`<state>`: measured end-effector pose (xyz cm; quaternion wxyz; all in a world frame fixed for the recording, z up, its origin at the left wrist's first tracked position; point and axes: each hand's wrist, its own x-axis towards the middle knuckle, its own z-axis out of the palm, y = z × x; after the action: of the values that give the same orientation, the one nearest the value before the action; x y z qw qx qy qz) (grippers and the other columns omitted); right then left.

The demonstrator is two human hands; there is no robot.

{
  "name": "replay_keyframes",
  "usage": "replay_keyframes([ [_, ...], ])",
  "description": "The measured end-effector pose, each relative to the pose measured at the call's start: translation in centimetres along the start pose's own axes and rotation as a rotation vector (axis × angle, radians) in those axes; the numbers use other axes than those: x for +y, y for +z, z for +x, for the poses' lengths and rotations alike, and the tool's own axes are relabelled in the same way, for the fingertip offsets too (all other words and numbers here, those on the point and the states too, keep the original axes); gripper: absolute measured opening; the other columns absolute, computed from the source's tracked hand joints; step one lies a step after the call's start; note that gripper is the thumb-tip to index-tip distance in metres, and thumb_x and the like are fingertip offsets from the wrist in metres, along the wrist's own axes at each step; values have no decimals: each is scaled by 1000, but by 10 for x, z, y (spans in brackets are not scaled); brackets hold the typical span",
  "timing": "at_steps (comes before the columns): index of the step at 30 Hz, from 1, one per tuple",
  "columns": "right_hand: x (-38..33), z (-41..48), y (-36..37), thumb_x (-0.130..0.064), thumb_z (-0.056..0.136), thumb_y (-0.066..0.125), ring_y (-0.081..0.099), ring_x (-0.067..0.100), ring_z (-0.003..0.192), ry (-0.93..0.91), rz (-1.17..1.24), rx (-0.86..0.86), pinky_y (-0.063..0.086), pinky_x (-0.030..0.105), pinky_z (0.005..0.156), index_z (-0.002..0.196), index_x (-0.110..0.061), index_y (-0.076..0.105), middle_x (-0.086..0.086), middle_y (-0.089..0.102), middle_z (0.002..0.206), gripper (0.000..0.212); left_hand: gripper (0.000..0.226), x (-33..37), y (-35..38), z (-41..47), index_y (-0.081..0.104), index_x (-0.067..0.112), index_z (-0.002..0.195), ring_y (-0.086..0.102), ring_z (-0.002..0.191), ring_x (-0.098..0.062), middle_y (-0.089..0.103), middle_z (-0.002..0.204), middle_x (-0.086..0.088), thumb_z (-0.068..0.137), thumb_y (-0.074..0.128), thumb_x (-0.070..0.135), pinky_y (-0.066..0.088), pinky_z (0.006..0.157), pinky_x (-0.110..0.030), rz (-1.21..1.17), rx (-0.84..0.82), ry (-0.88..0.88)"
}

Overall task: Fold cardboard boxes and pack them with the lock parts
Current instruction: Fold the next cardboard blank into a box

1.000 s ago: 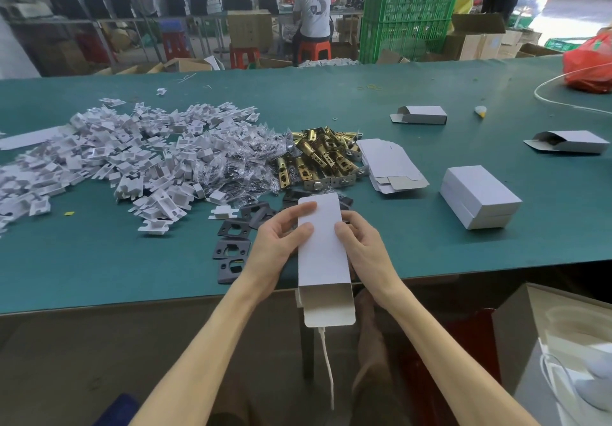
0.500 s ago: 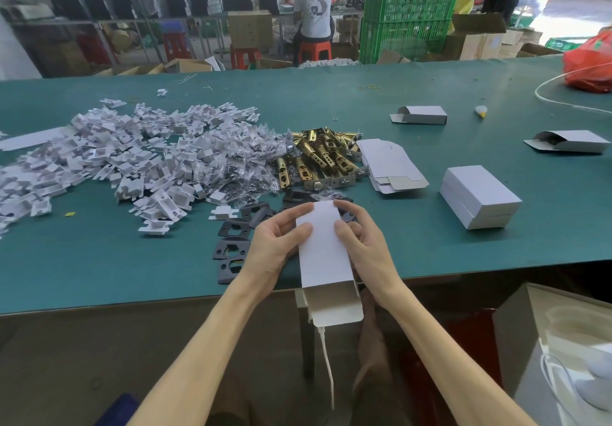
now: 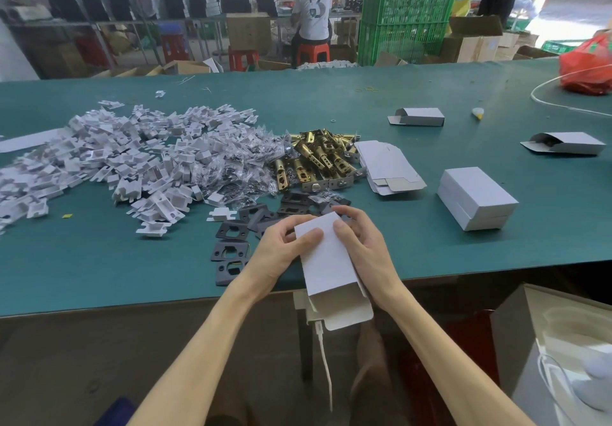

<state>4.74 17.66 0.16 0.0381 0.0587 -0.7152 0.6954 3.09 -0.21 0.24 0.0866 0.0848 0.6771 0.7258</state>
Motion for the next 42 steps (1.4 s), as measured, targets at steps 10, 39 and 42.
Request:
replay_keyframes([
  [10,-2,1,-1,-72,95,40,67,12,106,28,-39,-52,55,29,87,127,-25,63,-7,70,114,62,38,-3,-10,4,71,14,123,70,102,-20,74,114,-8,87,72,27,61,79,-30,-414,160,22],
  [39,0,7,-9,-37,98,58,66,30,119,124,569,114,56,45,98,141,-14,50,11,67,131,49,30,1,-4,-1,65,18,113,70,114,-26,71,120,-8,89,65,0,59,98,-47,-481,153,113],
  [42,-1,8,-8,-45,97,57,69,33,113,124,606,108,60,44,89,133,-18,55,12,68,127,45,33,1,-1,-2,66,16,109,70,116,-24,75,117,-2,82,74,0,59,98,-38,-339,153,131],
])
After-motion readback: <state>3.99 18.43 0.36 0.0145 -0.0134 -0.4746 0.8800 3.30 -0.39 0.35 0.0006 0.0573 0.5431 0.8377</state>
